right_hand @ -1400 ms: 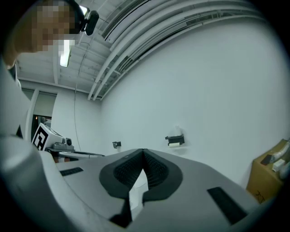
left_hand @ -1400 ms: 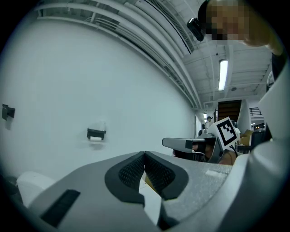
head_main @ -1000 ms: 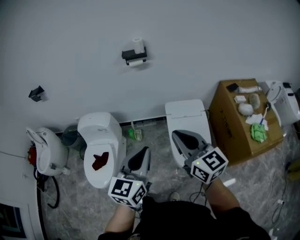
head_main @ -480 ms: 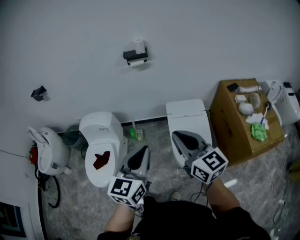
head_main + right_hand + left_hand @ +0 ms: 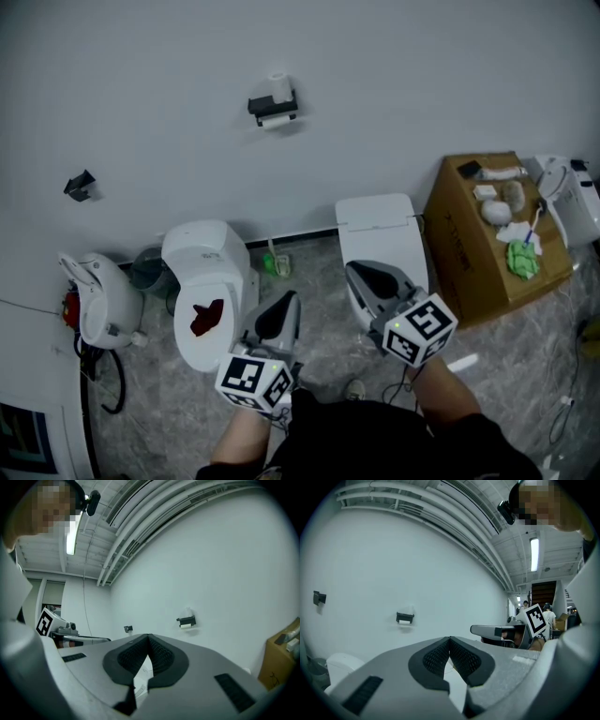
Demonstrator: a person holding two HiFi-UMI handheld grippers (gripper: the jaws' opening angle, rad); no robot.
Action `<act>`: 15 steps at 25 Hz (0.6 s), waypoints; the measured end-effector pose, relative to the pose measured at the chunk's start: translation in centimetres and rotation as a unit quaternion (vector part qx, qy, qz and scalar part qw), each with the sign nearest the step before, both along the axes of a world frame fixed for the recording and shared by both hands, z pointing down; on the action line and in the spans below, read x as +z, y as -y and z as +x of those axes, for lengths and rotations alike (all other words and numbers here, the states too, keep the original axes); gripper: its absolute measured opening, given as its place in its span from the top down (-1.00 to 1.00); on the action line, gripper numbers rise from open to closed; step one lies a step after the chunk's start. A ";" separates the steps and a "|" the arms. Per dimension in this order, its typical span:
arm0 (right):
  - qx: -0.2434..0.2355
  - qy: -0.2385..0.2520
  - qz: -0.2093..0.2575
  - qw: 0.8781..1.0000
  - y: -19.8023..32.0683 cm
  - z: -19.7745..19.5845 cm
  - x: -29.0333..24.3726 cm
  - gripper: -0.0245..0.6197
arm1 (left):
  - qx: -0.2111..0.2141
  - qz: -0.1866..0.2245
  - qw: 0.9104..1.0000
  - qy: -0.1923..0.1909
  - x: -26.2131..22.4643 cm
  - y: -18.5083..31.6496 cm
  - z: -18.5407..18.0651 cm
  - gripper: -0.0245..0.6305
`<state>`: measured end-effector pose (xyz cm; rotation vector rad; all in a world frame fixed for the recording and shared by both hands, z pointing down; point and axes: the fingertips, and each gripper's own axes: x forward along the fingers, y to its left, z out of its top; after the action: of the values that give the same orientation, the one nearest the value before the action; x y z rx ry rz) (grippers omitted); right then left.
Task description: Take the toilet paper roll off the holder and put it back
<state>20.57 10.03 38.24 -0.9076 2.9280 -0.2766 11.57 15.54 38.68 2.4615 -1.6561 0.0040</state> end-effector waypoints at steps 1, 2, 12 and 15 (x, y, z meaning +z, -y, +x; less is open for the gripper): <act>0.000 0.000 -0.001 1.000 0.1 0.0 0.1 0.93 | 0.000 0.000 1.000 -0.001 0.1 0.1 0.0 0.91; 0.001 0.000 -0.002 1.000 0.1 0.0 0.2 0.93 | 0.000 -0.001 1.000 -0.002 0.1 0.1 0.0 0.91; 0.008 -0.002 -0.002 1.000 0.4 0.6 0.4 0.93 | 0.006 -0.001 1.000 -0.005 0.4 0.7 0.4 0.91; 0.009 -0.002 -0.002 1.000 0.5 0.9 0.5 0.93 | 0.005 -0.003 1.000 -0.006 0.4 0.7 0.7 0.91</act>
<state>21.44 9.56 38.70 -0.9359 2.9220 -0.2816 12.22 14.84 39.09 2.4608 -1.6374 -0.0051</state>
